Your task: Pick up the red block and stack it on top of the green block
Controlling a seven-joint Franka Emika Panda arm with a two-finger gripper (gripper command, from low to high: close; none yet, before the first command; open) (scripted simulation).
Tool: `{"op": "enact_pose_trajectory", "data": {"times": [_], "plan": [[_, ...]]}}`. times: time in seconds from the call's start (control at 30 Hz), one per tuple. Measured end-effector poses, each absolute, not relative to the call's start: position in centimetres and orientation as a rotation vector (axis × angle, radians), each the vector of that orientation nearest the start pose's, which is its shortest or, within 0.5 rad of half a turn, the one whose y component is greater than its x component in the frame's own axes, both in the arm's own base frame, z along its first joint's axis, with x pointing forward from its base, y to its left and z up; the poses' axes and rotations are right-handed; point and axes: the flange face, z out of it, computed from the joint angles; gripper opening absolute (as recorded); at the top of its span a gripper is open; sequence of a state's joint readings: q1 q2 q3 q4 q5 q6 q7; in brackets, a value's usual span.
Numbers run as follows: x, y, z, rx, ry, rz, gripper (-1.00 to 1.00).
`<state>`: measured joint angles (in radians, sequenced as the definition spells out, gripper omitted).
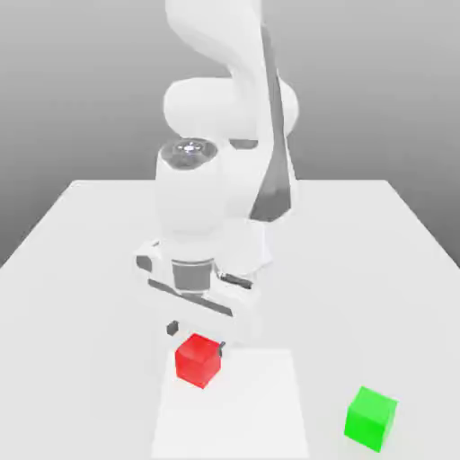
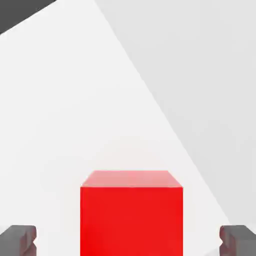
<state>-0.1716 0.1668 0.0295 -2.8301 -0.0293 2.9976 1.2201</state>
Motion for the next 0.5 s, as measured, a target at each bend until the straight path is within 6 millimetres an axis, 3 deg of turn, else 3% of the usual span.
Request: {"op": "enact_pose_trajectory", "data": {"times": [0.03,0.27,0.5], "plan": [[35.5,-4.8,14.8,-2.468,1.942,0.000,-1.00],[35.5,-4.8,14.7,-2.468,1.942,-0.001,-1.00],[35.5,-4.8,20.3,-2.470,1.941,-0.002,-1.00]]}}
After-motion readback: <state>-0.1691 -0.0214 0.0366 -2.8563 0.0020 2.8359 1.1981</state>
